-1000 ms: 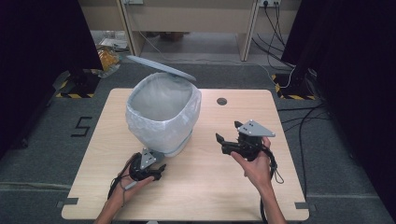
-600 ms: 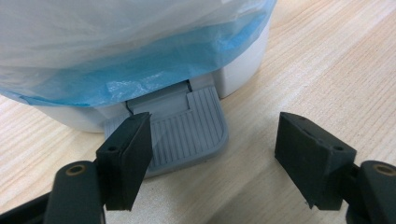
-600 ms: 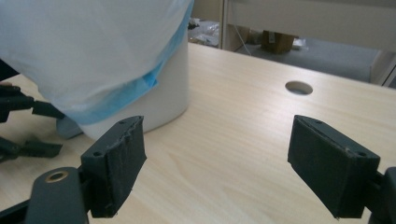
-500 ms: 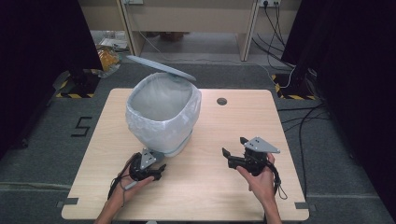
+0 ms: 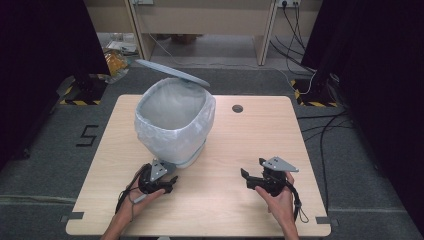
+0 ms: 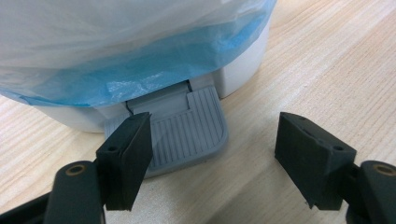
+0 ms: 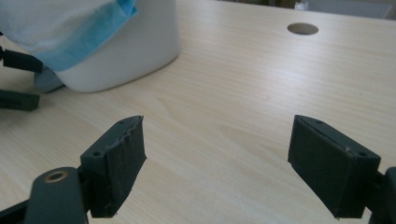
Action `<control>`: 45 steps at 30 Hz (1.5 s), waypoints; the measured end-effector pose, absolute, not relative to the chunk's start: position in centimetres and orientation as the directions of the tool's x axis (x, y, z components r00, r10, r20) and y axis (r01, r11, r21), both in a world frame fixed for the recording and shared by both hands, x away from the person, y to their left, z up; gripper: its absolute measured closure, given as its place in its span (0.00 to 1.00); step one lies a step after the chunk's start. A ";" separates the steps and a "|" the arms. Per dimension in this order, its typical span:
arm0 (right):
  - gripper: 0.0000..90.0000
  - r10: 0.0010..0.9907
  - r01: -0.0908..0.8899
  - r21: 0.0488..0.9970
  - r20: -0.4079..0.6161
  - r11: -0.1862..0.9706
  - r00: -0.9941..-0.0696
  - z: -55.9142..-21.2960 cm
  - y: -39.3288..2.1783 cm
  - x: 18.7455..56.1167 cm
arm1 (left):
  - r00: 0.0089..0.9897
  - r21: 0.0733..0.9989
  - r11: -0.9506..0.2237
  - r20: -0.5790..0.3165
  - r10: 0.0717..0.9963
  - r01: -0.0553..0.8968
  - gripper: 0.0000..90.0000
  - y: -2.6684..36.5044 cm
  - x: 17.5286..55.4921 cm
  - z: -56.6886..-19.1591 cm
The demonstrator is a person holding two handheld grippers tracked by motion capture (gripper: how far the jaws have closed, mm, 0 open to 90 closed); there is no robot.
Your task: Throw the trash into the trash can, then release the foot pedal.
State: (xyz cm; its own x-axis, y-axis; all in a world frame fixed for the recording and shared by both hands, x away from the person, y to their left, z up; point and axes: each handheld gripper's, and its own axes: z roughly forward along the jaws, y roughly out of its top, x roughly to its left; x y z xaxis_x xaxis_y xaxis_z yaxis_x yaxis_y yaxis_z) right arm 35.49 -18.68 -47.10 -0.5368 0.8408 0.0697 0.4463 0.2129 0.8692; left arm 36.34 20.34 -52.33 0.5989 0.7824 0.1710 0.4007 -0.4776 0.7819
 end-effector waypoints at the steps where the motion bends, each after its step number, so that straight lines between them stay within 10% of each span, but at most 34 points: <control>1: 0.21 0.843 0.456 0.864 0.072 0.215 -0.534 -47.3 -18.8 35.4 | 0.599 0.782 -0.478 0.171 0.782 0.401 0.30 20.3 36.3 -52.3; 45: 0.13 0.828 0.574 0.717 -0.009 0.396 -0.560 -51.8 -19.4 35.0 | 0.601 0.780 -0.483 0.176 0.779 0.398 0.30 20.3 36.3 -52.3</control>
State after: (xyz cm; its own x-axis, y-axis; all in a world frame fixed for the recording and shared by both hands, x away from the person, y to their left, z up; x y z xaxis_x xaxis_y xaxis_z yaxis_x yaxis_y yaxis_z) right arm 35.02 -19.35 -51.75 -0.5603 0.8282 -0.0089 0.5741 0.3961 0.7166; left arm 36.31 20.34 -52.31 0.6014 0.7792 0.1764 0.3977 -0.4835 0.7798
